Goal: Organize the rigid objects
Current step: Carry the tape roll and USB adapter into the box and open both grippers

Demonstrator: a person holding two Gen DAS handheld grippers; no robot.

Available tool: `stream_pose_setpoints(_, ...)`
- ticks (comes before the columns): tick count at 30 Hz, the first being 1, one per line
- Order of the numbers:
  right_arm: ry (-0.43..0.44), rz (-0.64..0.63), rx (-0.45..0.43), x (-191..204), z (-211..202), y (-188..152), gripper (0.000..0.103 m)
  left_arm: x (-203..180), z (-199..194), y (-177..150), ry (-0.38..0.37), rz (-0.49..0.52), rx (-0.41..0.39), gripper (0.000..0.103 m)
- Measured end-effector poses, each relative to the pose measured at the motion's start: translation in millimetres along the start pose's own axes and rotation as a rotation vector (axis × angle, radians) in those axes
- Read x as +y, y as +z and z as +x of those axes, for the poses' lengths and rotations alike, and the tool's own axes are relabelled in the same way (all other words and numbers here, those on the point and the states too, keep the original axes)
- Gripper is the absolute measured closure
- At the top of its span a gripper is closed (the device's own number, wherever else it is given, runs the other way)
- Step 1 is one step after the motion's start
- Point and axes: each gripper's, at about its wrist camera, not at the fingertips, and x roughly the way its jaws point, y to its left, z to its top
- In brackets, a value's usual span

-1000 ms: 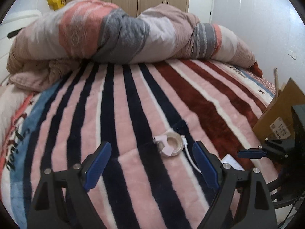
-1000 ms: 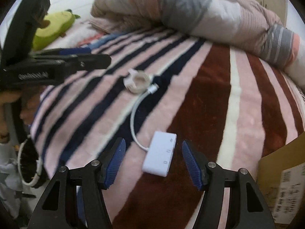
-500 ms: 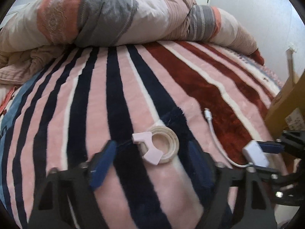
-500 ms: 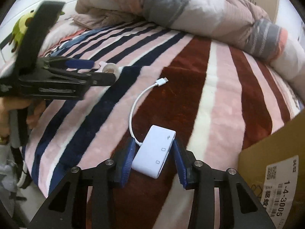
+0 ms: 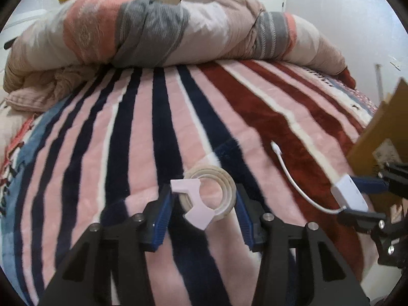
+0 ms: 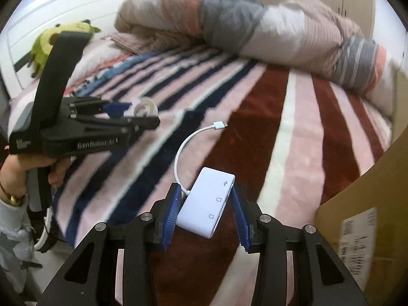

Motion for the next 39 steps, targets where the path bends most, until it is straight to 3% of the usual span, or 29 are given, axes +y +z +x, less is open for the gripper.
stream_pose_setpoints(8, 0.007, -0.059, -0.194, 15, -91, 20, 0.067, -41, -100, 19, -0.030, 0.066, -0.132, 0.059)
stream_pose_setpoints(13, -0.020, -0.048, -0.302, 0, -147, 25, 0.067, -81, -149, 37, -0.082, 0.122, -0.214, 0.059)
stream_pose_setpoints(17, -0.049, -0.005, -0.348, -28, -180, 24, 0.067, -114, -167, 53, -0.150, 0.157, -0.250, 0.059)
stream_pose_setpoints(22, -0.102, 0.050, -0.362, -68, -208, 11, 0.067, -158, -161, 73, -0.220, 0.209, -0.258, 0.059)
stream_pose_setpoints(29, -0.145, 0.144, -0.305, -132, -213, -13, 0.067, -224, -132, 102, -0.329, 0.279, -0.223, 0.059)
stream_pose_setpoints(39, -0.153, 0.216, -0.195, -189, -191, -32, 0.066, -271, -89, 119, -0.375, 0.326, -0.149, 0.058)
